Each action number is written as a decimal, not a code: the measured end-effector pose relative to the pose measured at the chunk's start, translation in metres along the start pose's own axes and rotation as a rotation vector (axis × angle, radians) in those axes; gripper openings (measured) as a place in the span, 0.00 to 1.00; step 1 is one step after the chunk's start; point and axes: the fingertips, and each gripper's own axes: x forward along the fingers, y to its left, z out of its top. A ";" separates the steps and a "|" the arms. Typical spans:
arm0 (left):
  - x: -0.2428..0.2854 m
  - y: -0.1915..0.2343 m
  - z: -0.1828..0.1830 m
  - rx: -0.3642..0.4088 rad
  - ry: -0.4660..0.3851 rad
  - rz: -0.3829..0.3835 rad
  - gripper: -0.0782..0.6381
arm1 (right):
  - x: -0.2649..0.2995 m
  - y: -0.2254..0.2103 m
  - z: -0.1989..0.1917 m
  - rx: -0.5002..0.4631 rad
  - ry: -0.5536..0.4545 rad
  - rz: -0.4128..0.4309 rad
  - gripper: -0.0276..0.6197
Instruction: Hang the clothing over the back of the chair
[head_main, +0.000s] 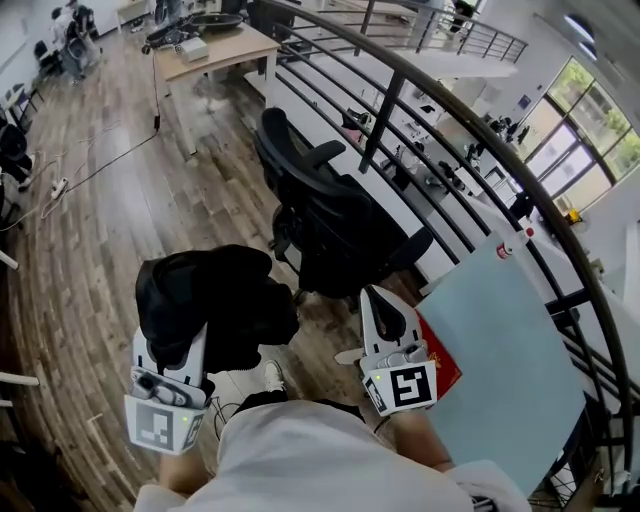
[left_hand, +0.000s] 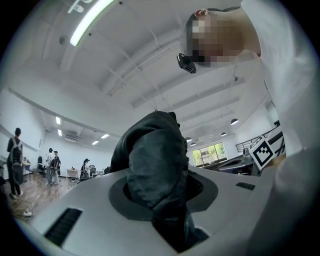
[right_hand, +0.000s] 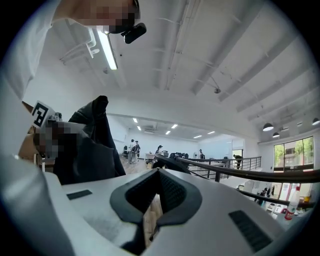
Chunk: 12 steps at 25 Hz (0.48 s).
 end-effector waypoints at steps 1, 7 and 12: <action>0.005 0.005 -0.003 0.000 0.001 -0.005 0.30 | 0.007 0.000 0.000 0.000 0.000 -0.004 0.07; 0.025 0.029 -0.007 0.031 0.000 -0.029 0.30 | 0.039 0.011 -0.001 -0.002 0.000 0.010 0.07; 0.047 0.045 0.003 0.049 0.001 -0.040 0.30 | 0.046 0.006 0.002 0.010 -0.009 0.002 0.07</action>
